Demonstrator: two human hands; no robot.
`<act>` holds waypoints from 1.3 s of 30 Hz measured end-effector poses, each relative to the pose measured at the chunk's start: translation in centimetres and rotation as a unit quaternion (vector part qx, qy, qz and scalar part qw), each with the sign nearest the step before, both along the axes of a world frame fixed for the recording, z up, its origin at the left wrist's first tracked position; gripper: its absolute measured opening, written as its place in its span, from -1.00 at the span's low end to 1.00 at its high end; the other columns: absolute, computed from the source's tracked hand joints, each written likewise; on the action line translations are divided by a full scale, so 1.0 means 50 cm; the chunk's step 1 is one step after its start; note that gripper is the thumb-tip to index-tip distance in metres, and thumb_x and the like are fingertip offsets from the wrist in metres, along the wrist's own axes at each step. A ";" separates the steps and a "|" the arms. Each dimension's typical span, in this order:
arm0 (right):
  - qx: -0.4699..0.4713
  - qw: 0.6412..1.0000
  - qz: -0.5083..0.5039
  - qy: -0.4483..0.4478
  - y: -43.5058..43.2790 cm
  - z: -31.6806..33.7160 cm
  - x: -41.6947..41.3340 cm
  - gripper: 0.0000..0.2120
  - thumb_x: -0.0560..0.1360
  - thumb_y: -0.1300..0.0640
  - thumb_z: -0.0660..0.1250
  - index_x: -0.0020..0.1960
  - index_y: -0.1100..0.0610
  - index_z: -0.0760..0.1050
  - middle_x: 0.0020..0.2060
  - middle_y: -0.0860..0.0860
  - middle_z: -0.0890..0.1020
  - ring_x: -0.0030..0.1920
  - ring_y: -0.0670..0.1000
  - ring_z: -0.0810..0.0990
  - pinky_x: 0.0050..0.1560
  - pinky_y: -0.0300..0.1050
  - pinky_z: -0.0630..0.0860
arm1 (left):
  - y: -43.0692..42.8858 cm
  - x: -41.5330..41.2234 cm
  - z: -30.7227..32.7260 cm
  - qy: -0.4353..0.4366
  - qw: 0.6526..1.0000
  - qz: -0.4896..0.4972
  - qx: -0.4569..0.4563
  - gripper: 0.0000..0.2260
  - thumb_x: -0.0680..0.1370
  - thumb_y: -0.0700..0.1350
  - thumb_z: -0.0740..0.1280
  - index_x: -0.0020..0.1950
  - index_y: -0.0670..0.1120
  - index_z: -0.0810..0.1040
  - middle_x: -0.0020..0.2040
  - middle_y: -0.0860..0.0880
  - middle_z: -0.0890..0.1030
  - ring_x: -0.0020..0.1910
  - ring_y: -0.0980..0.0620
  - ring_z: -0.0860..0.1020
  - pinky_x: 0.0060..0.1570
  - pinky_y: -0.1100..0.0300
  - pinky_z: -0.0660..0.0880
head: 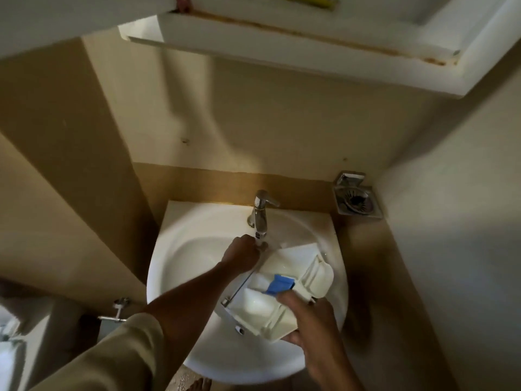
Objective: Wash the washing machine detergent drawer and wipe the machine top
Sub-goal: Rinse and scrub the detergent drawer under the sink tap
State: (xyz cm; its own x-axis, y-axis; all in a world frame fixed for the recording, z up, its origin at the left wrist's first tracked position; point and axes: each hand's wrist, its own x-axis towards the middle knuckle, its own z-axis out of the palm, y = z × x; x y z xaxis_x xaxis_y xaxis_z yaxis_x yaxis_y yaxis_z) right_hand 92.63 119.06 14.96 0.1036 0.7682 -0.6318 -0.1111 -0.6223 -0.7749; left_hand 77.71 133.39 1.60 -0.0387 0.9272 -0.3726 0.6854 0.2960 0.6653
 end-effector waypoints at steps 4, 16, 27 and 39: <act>0.033 0.997 -0.013 -0.065 -0.008 0.003 -0.029 -0.54 0.14 0.08 0.52 0.05 -0.04 0.64 -0.14 -0.05 0.74 -0.06 0.03 0.70 -0.31 0.00 0.66 | 0.007 -0.001 0.013 -0.012 1.000 0.003 0.009 -0.70 0.61 0.01 0.27 0.14 -0.18 0.61 0.07 -0.16 0.66 0.06 -0.15 0.61 -0.12 0.14 0.45; 0.047 0.990 0.055 -0.121 0.032 0.035 -0.074 -0.79 0.29 0.18 0.54 -0.09 0.00 0.68 -0.24 -0.05 0.73 -0.15 0.01 0.71 -0.30 0.07 0.68 | 0.017 -0.072 0.001 -0.205 0.978 0.006 -0.041 -0.55 0.42 -0.04 0.55 0.24 -0.17 0.56 0.13 -0.10 0.64 0.06 -0.05 0.60 0.02 0.11 0.58; 0.068 0.991 0.003 -0.118 0.014 0.025 -0.086 -0.72 0.24 0.11 0.57 -0.05 0.00 0.68 -0.24 -0.06 0.72 -0.15 -0.02 0.70 -0.37 -0.06 0.65 | 0.025 -0.036 0.033 -0.045 0.998 0.030 0.020 -0.64 0.54 0.12 0.37 0.13 -0.15 0.58 0.02 -0.07 0.64 -0.11 0.00 0.56 -0.16 0.17 0.47; 0.068 0.979 -0.190 -0.038 0.060 0.027 -0.042 -0.78 0.28 0.20 0.57 -0.14 0.06 0.60 -0.17 0.09 0.71 -0.09 0.14 0.69 -0.21 0.17 0.67 | -0.022 -0.083 0.026 0.002 0.998 -0.065 0.012 -0.64 0.55 0.15 0.33 0.14 -0.10 0.64 0.02 -0.05 0.67 -0.05 -0.03 0.61 -0.05 0.12 0.55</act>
